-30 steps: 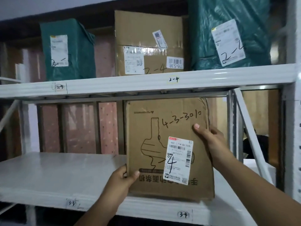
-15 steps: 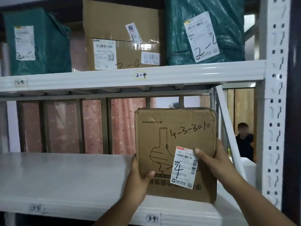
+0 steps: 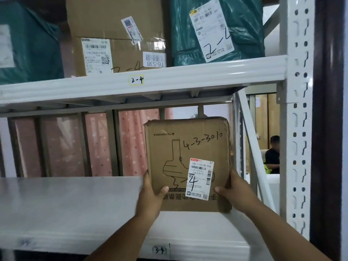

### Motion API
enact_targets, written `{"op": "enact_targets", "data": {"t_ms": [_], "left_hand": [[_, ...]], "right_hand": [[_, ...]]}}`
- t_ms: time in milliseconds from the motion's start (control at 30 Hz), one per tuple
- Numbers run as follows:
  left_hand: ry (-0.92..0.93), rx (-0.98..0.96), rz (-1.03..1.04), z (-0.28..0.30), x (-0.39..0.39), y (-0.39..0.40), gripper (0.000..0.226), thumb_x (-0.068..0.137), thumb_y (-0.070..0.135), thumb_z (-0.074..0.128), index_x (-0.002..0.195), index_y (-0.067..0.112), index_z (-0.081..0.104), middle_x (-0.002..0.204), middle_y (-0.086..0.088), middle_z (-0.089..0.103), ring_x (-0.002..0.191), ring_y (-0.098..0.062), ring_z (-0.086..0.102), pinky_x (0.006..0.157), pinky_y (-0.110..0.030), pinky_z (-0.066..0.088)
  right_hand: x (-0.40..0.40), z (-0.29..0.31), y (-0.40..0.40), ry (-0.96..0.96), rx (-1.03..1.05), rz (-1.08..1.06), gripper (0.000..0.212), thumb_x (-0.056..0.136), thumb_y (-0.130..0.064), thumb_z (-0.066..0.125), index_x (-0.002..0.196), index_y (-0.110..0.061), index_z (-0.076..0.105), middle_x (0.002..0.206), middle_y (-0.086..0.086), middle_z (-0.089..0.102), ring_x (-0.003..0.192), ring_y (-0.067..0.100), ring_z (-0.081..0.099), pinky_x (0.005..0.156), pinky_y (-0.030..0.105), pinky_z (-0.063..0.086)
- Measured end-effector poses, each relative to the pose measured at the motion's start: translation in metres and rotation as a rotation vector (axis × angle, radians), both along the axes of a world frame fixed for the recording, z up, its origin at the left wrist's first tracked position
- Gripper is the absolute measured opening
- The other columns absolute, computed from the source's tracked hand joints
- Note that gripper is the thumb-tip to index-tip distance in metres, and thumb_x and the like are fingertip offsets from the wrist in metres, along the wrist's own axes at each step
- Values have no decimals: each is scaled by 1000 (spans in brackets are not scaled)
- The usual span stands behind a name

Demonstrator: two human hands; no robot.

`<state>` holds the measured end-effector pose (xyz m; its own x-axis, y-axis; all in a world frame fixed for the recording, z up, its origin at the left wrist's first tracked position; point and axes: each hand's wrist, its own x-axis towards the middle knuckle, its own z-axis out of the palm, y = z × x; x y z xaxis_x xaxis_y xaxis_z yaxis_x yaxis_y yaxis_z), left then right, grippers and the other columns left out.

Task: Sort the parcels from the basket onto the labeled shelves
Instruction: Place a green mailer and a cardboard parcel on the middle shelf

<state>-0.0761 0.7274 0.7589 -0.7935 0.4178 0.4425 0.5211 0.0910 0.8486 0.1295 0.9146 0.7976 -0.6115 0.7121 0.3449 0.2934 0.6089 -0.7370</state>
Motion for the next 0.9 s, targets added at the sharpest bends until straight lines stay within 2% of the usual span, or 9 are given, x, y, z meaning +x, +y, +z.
{"op": "enact_targets", "data": {"t_ms": [100,200,300,400,533,633,733,833,900], "left_hand": [[-7,-9,-2,2,-8,5,86,93,28,77,158,42,22,155,4,53,141,-26,52,115,-51,46],[-2,-19,-24,5,-16,7,78,93,24,78,154,35,29,150,2,58,137,-26,56,114,-48,47],[-2,-18,-38,6,-21,11,75,94,19,77,151,34,31,148,4,60,135,-23,58,115,-47,46],[9,-14,-38,2,-23,13,68,96,19,75,147,33,34,144,2,63,130,-25,61,109,-42,50],[32,-23,-49,5,-25,14,74,96,15,74,155,24,29,140,6,61,123,-20,60,103,-33,49],[37,-30,-36,5,-27,15,73,96,17,75,153,26,31,141,4,63,124,-23,63,107,-39,51],[23,-37,-21,1,-30,17,69,95,22,75,149,30,34,141,1,65,127,-27,65,107,-47,55],[31,-41,-19,0,-31,20,71,95,27,75,151,31,32,145,1,63,130,-28,63,107,-50,55],[29,-41,-25,2,-31,20,70,95,26,76,150,30,33,145,1,63,130,-28,63,106,-48,56]], "right_hand": [[-7,-1,3,-4,4,-18,77,91,-21,77,153,-23,30,136,6,68,123,33,64,93,39,51],[-11,-1,5,3,29,-28,84,91,-20,77,158,-22,26,136,6,69,123,33,64,89,35,48],[-15,-3,9,5,34,-42,81,90,-20,78,156,-21,30,135,7,69,122,33,65,87,34,48],[-19,-7,10,25,37,-61,77,90,-20,77,153,-22,33,133,8,70,121,34,65,93,39,52],[-23,-10,11,40,55,-68,79,92,-20,76,156,-21,29,133,8,70,120,35,66,92,40,52],[-26,-11,12,49,56,-65,84,93,-20,74,159,-21,22,132,7,70,119,35,67,94,42,53],[-29,-19,13,55,48,-91,73,98,-17,66,157,-18,24,126,5,71,109,30,67,87,38,49],[-30,-28,13,78,26,-110,59,99,-15,62,150,-23,34,108,-4,67,92,22,60,85,38,49],[-29,-30,14,84,28,-117,48,99,-17,63,141,-24,43,108,-6,68,96,23,64,86,38,49]]}}
